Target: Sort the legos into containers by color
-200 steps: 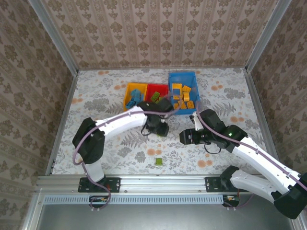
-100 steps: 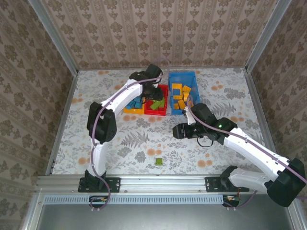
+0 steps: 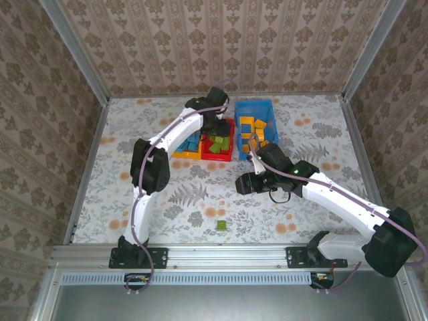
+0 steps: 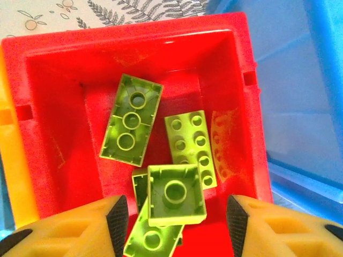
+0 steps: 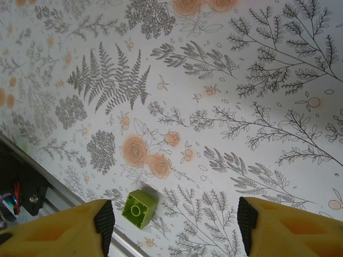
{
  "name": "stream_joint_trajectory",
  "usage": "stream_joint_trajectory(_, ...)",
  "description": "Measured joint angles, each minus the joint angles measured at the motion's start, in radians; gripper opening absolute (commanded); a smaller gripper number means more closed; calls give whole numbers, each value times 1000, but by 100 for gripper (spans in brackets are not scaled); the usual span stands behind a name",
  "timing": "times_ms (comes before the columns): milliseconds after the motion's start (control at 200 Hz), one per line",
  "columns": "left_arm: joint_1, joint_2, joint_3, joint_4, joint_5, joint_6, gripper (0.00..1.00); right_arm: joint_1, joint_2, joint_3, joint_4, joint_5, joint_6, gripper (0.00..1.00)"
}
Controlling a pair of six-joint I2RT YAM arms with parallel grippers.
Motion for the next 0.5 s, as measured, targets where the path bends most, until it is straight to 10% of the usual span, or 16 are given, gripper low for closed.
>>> stream_joint_trajectory(265,0,-41,-29,-1,-19,3,65,158,50,-18,21,-2,-126,76)
stream_joint_trajectory(500,0,-439,-393,47,-33,-11,66,332,153,-40,39,23,-196,84)
